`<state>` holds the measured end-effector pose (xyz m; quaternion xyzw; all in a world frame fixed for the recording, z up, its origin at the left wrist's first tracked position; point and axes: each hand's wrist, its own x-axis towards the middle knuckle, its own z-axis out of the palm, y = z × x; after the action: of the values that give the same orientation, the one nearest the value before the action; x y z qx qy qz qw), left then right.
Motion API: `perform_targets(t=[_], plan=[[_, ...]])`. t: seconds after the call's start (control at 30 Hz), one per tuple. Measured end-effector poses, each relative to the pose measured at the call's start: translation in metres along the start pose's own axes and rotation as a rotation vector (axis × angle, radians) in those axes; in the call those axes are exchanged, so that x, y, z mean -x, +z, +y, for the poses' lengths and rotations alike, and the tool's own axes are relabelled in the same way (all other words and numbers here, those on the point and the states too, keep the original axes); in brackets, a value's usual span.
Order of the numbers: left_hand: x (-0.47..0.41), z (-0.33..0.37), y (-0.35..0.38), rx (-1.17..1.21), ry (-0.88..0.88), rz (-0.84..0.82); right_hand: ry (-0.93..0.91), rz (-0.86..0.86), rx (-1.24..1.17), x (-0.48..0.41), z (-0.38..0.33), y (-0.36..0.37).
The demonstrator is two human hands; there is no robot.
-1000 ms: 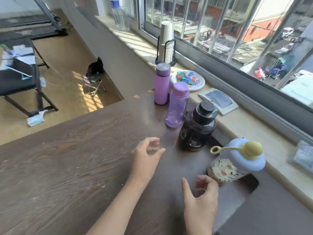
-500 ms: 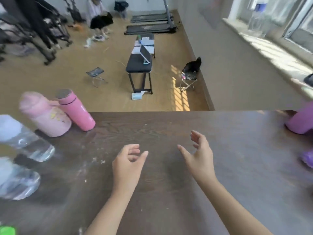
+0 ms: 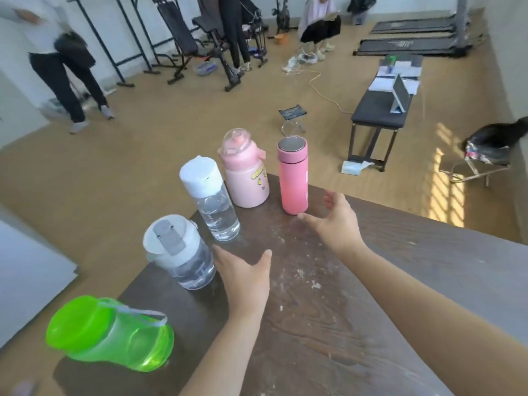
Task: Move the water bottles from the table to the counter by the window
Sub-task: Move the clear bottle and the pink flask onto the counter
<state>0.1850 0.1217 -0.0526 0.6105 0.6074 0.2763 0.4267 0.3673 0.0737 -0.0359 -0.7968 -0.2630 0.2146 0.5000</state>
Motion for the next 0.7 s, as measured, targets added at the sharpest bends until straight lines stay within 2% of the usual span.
perform_targets(t=[0.13, 0.2, 0.33, 0.4, 0.5, 0.6, 0.7], plan=[[-0.028, 0.006, 0.027, 0.083, -0.057, -0.007, -0.025, -0.016, 0.003, -0.026, -0.003, 0.026], [-0.043, 0.010, 0.040, 0.106, -0.082, 0.051, -0.014, -0.003, -0.008, -0.035, -0.002, 0.034], [-0.070, 0.024, 0.051, 0.258, -0.141, 0.304, -0.013, 0.009, -0.032, -0.047, 0.001, 0.041], [-0.083, 0.025, 0.055, 0.363, -0.115, 0.437, -0.015, 0.005, -0.040, -0.051, 0.002, 0.043], [-0.089, 0.021, 0.058, 0.415, -0.077, 0.552, -0.041, 0.006, -0.012, -0.056, -0.001, 0.041], [-0.091, 0.014, 0.057, 0.419, -0.071, 0.588, -0.079, 0.024, 0.025, -0.054, 0.000, 0.035], [-0.077, 0.012, 0.055, 0.382, -0.057, 0.557, -0.082, 0.030, 0.036, -0.041, 0.007, 0.020]])
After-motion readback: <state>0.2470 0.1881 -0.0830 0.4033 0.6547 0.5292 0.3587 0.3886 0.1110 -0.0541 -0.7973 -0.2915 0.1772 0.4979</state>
